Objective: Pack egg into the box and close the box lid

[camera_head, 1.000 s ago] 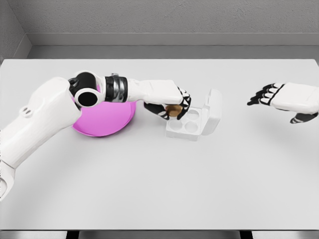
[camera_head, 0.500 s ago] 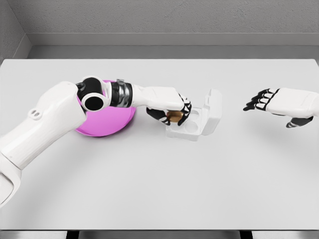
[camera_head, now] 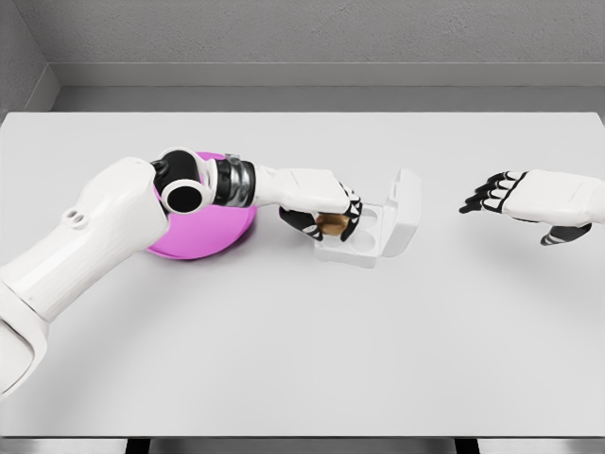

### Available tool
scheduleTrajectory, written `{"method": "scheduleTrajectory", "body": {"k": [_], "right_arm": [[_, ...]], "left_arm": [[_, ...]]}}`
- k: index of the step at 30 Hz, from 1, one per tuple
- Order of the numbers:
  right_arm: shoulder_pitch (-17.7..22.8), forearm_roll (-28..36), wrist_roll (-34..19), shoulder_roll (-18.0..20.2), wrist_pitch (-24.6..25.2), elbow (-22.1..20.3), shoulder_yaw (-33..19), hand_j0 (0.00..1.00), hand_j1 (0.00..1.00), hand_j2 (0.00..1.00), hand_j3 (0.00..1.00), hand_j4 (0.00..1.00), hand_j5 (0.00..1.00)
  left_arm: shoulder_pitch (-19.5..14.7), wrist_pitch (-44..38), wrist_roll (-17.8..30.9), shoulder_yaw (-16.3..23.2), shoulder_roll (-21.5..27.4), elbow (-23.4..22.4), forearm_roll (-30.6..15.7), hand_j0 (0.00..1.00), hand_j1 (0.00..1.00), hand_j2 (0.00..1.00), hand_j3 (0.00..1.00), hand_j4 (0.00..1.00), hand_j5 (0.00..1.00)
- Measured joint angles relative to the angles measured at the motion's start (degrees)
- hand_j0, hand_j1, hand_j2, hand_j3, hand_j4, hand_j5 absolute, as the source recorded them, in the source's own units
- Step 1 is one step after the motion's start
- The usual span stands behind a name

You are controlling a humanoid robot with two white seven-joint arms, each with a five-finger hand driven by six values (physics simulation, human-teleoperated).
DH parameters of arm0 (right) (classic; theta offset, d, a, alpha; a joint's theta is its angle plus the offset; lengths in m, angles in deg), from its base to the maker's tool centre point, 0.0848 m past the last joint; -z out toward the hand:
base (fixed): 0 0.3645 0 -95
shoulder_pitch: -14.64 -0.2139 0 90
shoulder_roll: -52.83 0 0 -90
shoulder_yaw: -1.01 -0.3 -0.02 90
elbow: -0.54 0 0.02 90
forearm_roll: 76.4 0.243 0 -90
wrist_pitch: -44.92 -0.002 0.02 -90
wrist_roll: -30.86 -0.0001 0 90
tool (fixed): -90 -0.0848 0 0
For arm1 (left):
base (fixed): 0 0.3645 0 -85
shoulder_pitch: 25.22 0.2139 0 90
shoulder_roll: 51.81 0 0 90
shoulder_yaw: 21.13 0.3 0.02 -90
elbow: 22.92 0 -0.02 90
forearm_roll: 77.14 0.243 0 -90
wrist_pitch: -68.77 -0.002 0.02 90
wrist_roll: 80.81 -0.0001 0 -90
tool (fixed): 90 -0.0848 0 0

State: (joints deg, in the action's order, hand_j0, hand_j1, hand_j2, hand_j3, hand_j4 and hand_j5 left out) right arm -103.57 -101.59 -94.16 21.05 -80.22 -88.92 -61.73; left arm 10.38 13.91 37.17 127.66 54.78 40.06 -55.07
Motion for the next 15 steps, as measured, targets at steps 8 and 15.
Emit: {"method": "scheduleTrajectory", "body": {"k": [8,15], "right_arm": [[0.0,0.0,0.0,0.0,0.0,-0.1,0.0,1.00,1.00,1.00,1.00,1.00,1.00],[0.0,0.1,0.0,0.0,0.0,-0.2,-0.1,1.00,1.00,1.00,1.00,1.00,1.00]], "left_arm": [[0.1,0.0,0.0,0.0,-0.1,0.0,0.0,0.57,0.57,0.57,0.57,0.57,0.57],[0.2,0.0,0.0,0.0,-0.2,0.1,0.0,0.68,0.68,0.68,0.68,0.68,0.68]]}}
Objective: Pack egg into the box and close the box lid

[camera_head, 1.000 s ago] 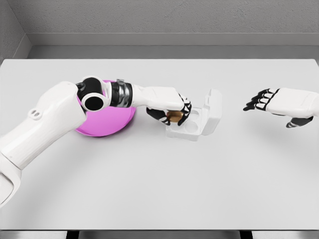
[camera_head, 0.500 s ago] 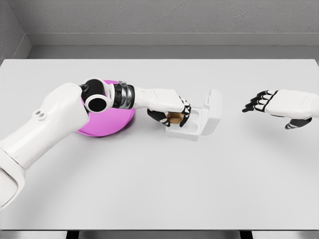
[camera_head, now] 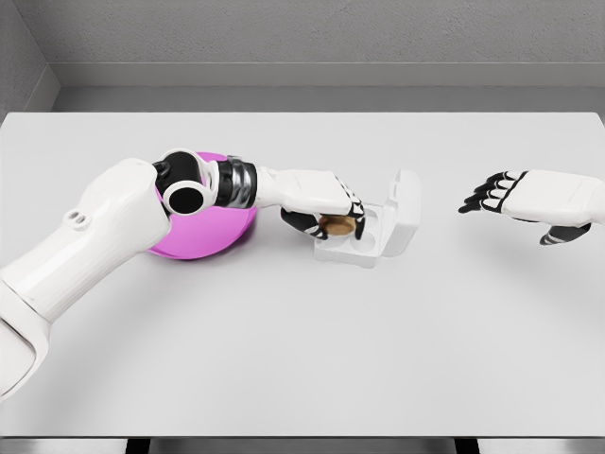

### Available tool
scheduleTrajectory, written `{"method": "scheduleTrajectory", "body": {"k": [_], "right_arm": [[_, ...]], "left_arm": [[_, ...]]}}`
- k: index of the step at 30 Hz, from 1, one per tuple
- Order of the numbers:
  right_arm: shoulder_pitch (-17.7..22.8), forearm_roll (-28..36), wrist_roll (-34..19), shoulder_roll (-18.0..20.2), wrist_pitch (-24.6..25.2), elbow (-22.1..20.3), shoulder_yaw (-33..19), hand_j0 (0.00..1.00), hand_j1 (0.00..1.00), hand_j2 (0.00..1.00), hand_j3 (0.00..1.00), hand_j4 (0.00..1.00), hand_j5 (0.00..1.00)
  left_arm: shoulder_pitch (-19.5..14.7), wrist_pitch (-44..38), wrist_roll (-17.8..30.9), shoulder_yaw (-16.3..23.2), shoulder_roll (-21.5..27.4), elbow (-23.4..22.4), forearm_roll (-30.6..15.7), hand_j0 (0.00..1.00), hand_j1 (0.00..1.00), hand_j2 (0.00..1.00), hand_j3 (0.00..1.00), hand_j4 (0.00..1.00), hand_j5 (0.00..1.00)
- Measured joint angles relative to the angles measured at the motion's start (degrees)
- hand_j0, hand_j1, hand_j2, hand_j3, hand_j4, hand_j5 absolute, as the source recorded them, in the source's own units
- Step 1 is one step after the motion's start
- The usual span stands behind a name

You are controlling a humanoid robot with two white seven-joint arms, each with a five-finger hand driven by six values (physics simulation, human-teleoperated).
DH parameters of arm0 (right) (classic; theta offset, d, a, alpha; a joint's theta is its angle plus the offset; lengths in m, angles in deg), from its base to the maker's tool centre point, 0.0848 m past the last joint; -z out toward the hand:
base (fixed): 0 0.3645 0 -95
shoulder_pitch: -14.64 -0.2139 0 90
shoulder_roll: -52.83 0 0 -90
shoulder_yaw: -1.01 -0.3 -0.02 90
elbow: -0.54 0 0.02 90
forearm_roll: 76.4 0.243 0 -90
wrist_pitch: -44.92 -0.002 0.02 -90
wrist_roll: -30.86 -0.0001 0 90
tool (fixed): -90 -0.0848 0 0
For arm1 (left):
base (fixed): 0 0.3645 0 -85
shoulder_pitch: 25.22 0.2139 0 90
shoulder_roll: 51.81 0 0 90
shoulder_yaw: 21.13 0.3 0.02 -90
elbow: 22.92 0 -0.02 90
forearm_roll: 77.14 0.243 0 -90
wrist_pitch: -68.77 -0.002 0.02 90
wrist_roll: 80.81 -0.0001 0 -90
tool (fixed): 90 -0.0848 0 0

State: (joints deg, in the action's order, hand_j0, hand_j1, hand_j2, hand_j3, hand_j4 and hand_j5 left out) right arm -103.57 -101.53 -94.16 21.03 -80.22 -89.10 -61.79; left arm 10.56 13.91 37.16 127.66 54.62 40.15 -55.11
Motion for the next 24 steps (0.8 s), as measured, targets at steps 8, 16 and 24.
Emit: {"method": "scheduleTrajectory", "body": {"k": [8,16,24], "right_arm": [[0.0,0.0,0.0,0.0,0.0,-0.2,0.0,1.00,1.00,1.00,1.00,1.00,1.00],[0.0,0.0,0.0,-0.1,0.0,-0.4,0.0,1.00,1.00,1.00,1.00,1.00,1.00],[0.0,0.0,0.0,-0.1,0.0,-0.6,0.0,1.00,1.00,1.00,1.00,1.00,1.00]], "left_arm": [[0.1,0.0,-0.1,-0.1,0.0,0.1,-0.1,0.78,0.78,0.78,0.78,0.78,0.78],[0.1,0.0,-0.2,-0.1,0.0,0.3,-0.4,0.96,0.96,0.96,0.96,0.96,0.96],[-0.3,0.0,-0.4,-0.1,2.0,3.0,-3.4,1.00,1.00,1.00,1.00,1.00,1.00]]}}
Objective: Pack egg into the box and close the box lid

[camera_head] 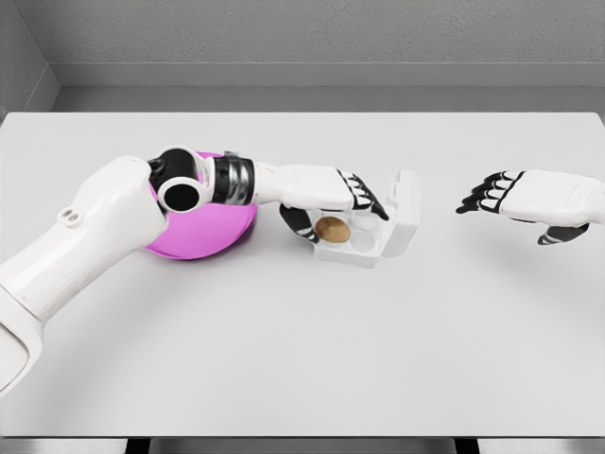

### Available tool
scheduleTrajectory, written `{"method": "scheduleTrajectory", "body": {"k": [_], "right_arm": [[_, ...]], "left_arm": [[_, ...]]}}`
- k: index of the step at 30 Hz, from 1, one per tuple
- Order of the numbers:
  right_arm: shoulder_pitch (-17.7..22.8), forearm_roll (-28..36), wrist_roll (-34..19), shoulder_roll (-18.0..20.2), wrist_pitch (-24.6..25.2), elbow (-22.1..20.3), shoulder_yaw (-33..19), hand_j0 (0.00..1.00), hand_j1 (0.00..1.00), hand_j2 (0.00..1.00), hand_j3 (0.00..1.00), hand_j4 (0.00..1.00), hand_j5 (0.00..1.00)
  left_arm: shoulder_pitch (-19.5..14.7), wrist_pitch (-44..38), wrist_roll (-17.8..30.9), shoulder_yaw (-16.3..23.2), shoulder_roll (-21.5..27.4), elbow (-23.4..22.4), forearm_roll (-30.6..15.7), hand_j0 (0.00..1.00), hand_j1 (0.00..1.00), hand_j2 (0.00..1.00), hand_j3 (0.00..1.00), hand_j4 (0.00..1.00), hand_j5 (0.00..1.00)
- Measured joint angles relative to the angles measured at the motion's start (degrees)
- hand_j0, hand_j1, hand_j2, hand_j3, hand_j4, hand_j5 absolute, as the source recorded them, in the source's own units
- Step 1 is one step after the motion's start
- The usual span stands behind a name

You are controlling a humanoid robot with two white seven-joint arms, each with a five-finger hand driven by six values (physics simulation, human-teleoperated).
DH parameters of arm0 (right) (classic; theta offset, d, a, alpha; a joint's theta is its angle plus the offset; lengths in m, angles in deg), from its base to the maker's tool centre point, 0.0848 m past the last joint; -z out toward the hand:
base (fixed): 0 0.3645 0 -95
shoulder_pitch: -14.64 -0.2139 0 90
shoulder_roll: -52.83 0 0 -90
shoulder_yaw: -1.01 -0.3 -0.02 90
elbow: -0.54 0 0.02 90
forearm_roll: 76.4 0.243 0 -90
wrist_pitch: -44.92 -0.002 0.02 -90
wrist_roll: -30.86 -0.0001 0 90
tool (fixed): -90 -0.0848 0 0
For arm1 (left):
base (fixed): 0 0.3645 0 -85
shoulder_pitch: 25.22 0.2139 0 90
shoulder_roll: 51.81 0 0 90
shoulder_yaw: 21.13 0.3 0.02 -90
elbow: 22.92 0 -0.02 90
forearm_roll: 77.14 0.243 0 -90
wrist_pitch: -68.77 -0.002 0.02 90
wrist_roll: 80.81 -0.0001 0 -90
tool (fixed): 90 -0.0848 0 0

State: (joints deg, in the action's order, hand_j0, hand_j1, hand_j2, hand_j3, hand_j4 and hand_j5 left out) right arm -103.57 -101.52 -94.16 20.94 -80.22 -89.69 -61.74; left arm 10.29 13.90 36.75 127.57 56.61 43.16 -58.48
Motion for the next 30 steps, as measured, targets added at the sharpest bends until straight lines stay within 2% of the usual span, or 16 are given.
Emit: {"method": "scheduleTrajectory", "body": {"k": [7,10,12,18,24,30], "right_arm": [[-0.1,0.0,0.0,0.0,0.0,-0.3,0.0,1.00,1.00,1.00,1.00,1.00,1.00],[-0.2,0.0,0.0,-0.1,0.0,-0.6,0.4,1.00,1.00,1.00,1.00,1.00,1.00],[-0.3,0.0,0.0,-0.2,0.0,-0.8,0.7,1.00,1.00,1.00,1.00,1.00,1.00],[-0.4,0.0,0.0,-1.5,0.0,-1.5,1.2,1.00,1.00,1.00,1.00,1.00,1.00],[-0.4,-0.1,0.0,-3.1,0.0,-1.7,1.5,1.00,1.00,1.00,1.00,1.00,1.00],[-0.5,-0.1,0.0,-4.1,0.0,-2.3,2.0,1.00,1.00,1.00,1.00,1.00,1.00]], "left_arm": [[-0.7,0.0,-0.2,0.0,7.6,4.4,-5.6,1.00,1.00,1.00,1.00,1.00,1.00],[-1.0,0.0,-0.1,-0.1,13.0,4.9,-8.4,1.00,1.00,1.00,1.00,1.00,1.00],[-2.3,0.0,0.0,-0.3,16.6,5.1,-9.2,1.00,1.00,1.00,1.00,1.00,1.00],[-2.0,0.0,-0.3,-1.4,23.7,4.8,-11.1,1.00,1.00,1.00,1.00,1.00,1.00],[-1.0,0.0,-0.4,-2.8,28.6,4.7,-12.6,1.00,1.00,1.00,1.00,1.00,1.00],[-0.7,0.0,-0.4,-3.2,31.1,4.9,-14.2,1.00,1.00,1.00,1.00,1.00,1.00]]}}
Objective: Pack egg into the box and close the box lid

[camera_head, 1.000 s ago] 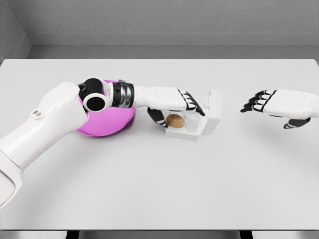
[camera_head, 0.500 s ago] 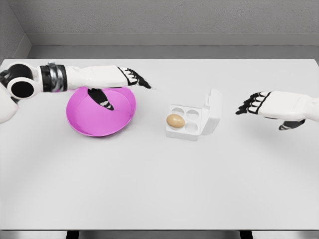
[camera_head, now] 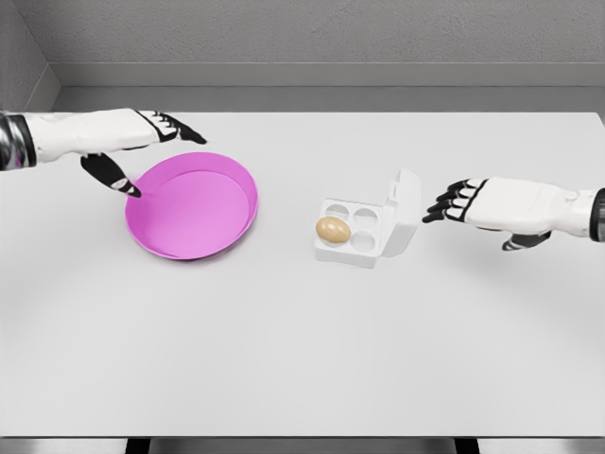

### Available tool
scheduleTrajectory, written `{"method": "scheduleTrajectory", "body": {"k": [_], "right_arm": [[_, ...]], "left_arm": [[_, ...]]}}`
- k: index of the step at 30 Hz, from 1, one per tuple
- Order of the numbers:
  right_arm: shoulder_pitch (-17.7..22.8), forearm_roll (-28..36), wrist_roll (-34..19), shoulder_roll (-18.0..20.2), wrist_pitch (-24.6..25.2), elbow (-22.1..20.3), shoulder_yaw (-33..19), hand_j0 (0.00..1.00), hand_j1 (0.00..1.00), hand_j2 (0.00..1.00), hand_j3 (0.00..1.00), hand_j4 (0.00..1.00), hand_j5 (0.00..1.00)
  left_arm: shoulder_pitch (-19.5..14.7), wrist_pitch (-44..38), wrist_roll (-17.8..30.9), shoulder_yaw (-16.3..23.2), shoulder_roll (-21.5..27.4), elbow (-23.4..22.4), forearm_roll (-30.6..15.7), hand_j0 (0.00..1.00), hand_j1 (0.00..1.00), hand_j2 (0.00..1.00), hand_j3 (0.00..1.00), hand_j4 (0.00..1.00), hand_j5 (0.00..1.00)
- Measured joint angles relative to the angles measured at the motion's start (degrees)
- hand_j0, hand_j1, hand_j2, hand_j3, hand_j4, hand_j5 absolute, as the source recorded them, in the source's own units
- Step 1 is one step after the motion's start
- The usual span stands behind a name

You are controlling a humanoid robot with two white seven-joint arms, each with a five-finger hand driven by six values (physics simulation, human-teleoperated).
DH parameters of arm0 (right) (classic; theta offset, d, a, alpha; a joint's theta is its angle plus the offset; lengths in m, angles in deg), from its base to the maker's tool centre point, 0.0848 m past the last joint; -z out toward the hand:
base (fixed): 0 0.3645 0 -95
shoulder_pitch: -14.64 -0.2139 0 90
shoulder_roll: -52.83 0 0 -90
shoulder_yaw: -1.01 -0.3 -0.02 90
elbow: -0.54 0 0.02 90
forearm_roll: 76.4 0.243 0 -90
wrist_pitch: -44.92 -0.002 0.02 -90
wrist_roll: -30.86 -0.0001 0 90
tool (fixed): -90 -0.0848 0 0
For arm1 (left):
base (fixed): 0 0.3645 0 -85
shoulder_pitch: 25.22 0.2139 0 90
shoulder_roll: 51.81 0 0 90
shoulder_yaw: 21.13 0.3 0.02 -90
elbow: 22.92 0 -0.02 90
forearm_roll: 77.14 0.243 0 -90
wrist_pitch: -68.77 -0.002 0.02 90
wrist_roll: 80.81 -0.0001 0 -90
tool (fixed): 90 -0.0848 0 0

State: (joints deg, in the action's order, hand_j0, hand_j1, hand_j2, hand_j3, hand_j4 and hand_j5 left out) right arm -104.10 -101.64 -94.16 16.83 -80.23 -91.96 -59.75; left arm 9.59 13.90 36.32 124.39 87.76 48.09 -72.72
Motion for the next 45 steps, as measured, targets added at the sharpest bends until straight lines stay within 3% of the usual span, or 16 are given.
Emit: {"method": "scheduleTrajectory", "body": {"k": [18,25,34,45], "right_arm": [[-1.4,0.7,0.0,-3.2,0.0,-3.9,0.4,1.00,1.00,1.00,1.00,1.00,1.00],[-4.0,0.7,0.0,-6.0,0.0,-4.1,4.0,1.00,1.00,1.00,1.00,1.00,1.00],[-5.4,-1.2,0.0,-9.0,0.0,-3.3,6.6,1.00,1.00,1.00,1.00,1.00,1.00],[-5.5,-4.2,0.0,-12.2,0.1,0.6,7.6,1.00,1.00,1.00,1.00,1.00,1.00]], "left_arm": [[0.4,0.0,0.0,-1.0,3.5,0.2,-1.6,1.00,1.00,1.00,1.00,1.00,1.00],[0.4,0.0,0.0,-1.1,3.5,0.3,-1.5,1.00,1.00,1.00,1.00,1.00,1.00],[0.5,0.0,0.0,-1.1,3.5,0.3,-1.6,1.00,1.00,1.00,1.00,1.00,1.00],[0.5,0.0,0.0,-1.1,3.5,0.3,-1.6,1.00,1.00,1.00,1.00,1.00,1.00]]}}
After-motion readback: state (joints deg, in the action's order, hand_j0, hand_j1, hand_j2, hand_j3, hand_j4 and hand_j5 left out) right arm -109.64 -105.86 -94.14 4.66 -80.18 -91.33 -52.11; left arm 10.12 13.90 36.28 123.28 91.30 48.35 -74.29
